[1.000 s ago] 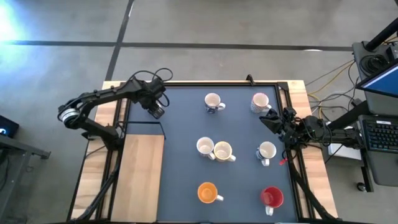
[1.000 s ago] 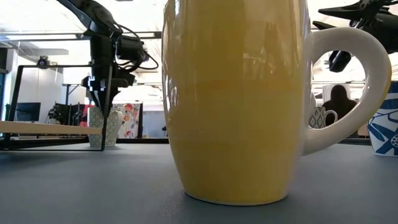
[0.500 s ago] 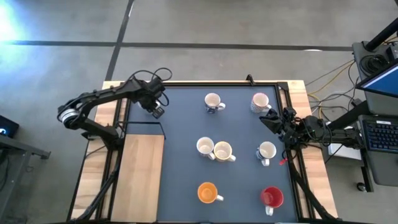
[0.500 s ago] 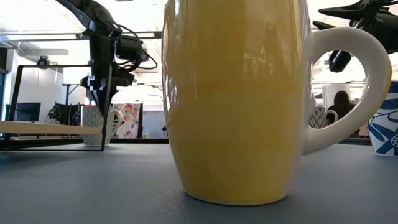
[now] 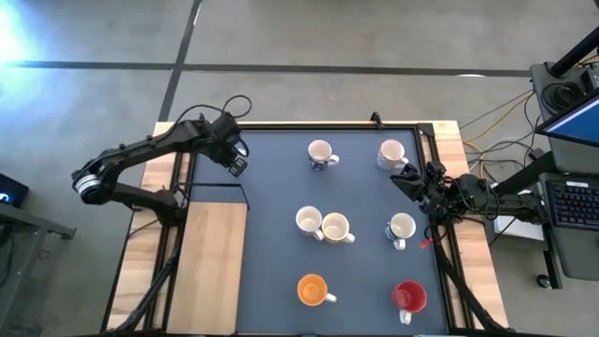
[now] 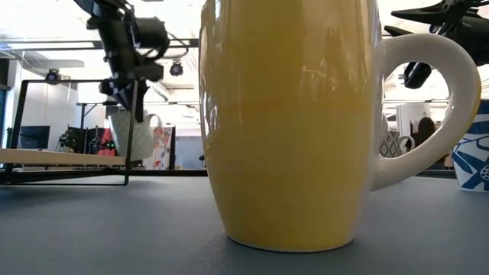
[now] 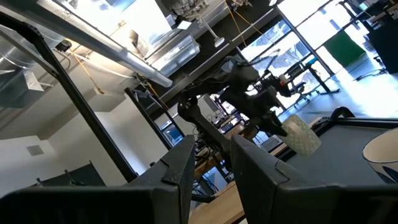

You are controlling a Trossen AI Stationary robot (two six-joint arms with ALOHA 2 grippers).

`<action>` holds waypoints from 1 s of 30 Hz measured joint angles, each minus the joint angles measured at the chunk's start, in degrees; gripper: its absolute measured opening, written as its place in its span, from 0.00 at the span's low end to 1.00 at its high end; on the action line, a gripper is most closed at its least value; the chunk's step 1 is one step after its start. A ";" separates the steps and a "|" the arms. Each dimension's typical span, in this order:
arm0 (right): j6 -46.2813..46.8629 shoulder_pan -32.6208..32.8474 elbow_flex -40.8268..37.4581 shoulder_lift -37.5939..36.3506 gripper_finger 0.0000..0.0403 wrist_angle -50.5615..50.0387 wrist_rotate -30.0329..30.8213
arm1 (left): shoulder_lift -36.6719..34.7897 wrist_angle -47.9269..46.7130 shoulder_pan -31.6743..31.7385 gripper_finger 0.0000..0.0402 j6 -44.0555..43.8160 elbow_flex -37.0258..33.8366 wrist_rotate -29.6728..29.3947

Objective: Place coffee mugs
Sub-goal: Put the patterned light green mug on the shelf

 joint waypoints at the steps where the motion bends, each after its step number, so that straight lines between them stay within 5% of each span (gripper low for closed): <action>1: 0.00 0.01 -0.01 0.00 0.23 -0.01 0.00 | -0.84 0.73 -0.58 0.02 0.00 0.01 0.19; 18: -0.01 0.02 0.00 0.00 0.23 -0.01 0.00 | -9.85 11.39 -23.33 0.02 -2.20 0.09 1.75; 30: -0.01 0.01 0.00 0.00 0.23 0.00 0.00 | -8.48 12.26 -44.05 0.02 -10.52 3.39 -0.01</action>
